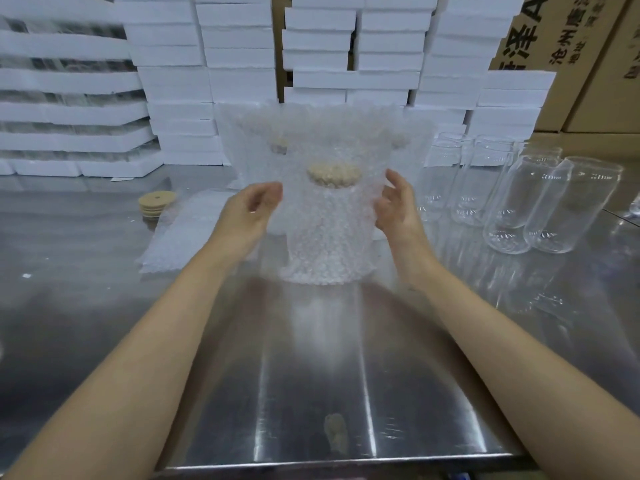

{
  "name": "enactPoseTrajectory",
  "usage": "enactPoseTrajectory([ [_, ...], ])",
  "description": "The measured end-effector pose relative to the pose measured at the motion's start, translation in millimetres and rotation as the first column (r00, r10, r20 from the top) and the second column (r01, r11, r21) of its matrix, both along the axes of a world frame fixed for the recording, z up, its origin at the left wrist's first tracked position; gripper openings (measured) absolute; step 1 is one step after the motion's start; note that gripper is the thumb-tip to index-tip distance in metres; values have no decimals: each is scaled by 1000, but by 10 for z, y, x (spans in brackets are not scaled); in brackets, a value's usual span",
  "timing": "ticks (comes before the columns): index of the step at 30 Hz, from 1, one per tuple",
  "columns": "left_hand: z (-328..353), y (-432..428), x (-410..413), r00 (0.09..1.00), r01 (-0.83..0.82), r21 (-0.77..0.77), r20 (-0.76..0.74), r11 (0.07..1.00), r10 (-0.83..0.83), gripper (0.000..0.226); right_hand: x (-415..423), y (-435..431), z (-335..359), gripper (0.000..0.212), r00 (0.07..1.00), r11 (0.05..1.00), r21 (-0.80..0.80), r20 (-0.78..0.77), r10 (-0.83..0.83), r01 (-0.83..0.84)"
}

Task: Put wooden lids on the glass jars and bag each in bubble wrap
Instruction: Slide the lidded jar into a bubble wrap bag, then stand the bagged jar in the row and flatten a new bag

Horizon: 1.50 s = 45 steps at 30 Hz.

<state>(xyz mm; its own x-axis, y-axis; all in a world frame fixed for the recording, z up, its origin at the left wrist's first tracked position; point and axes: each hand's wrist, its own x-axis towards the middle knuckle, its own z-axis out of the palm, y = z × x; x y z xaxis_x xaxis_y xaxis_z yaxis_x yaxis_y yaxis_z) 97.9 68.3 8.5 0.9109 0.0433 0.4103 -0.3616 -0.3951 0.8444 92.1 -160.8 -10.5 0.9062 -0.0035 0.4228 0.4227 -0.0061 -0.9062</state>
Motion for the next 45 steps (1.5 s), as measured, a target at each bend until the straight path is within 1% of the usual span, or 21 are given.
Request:
enactPoseTrajectory([
  [1, -50, 88, 49, 984, -181, 121, 24, 976, 179, 46, -25, 22, -44, 102, 999, 992, -118, -12, 39, -40],
  [2, -100, 165, 86, 946, -317, 286, 26, 904, 324, 53, -45, 54, -96, 129, 996, 976, -201, -37, 75, -81],
  [3, -158, 216, 108, 907, -370, 467, -8, 803, 422, 65, -62, 87, -138, 145, 994, 960, -260, -55, 95, -106],
  [5, -260, 243, 111, 845, -263, 736, -135, 624, 517, 90, -85, 160, -207, 151, 992, 940, -320, -64, 106, -121],
  [6, -308, 233, 113, 825, -200, 801, -173, 565, 538, 95, -87, 186, -232, 150, 993, 939, -323, -61, 103, -117],
  [7, -348, 221, 122, 817, -183, 831, -170, 526, 552, 93, -91, 201, -253, 148, 994, 942, -317, -56, 98, -111],
  [11, -357, 253, 182, 800, -365, 793, 0, 488, 600, 46, -95, 254, -333, 138, 998, 946, -319, -17, 55, -57],
  [13, -347, 320, 214, 798, -432, 742, 51, 512, 600, 27, -104, 294, -356, 132, 1000, 945, -328, 14, 4, 1],
  [15, -318, 408, 219, 793, -514, 591, 53, 621, 607, 21, -117, 370, -352, 129, 999, 939, -341, 48, -21, 36],
  [17, -246, 479, 220, 775, -606, 315, 24, 730, 632, 18, -108, 504, -335, 126, 997, 936, -347, 59, -46, 63],
  [18, -190, 505, 219, 752, -652, 142, -7, 745, 660, 13, -102, 603, -325, 123, 997, 935, -348, 59, -54, 71],
  [19, -127, 531, 221, 725, -689, -49, -57, 723, 686, 7, -88, 721, -315, 122, 996, 935, -346, 63, -62, 80],
  [21, -2, 558, 214, 698, -680, -426, -128, 597, 704, 14, -19, 1000, -294, 121, 992, 933, -344, 89, -84, 110],
  [23, 82, 584, 173, 661, -618, -641, -109, 455, 743, 17, 97, 1300, -279, 120, 984, 928, -343, 141, -104, 147],
  [25, 119, 583, 105, 620, -555, -757, -101, 345, 778, 12, 225, 1582, -266, 119, 975, 917, -357, 186, -119, 180],
  [28, 112, 582, 77, 570, -497, -834, -105, 240, 815, 25, 423, 1916, -253, 116, 973, 909, -368, 184, -136, 197],
  [30, 97, 567, 82, 574, -497, -840, -130, 217, 809, 24, 540, 2078, -243, 112, 972, 908, -359, 167, -163, 214],
  [34, 49, 506, 146, 584, -563, -792, -181, 234, 792, 31, 721, 2297, -226, 109, 970, 891, -395, 172, -169, 225],
  [39, 9, 476, 177, 605, -582, -769, -190, 267, 773, 28, 957, 2417, -154, 105, 961, 854, -442, 151, -231, 275],
  [42, 2, 482, 166, 612, -569, -780, -188, 262, 768, 23, 1062, 2430, -117, 102, 954, 833, -465, 134, -269, 300],
  [45, 34, 525, 170, 596, -568, -782, -176, 257, 783, 26, 1066, 2411, -104, 105, 951, 821, -482, 146, -271, 308],
])
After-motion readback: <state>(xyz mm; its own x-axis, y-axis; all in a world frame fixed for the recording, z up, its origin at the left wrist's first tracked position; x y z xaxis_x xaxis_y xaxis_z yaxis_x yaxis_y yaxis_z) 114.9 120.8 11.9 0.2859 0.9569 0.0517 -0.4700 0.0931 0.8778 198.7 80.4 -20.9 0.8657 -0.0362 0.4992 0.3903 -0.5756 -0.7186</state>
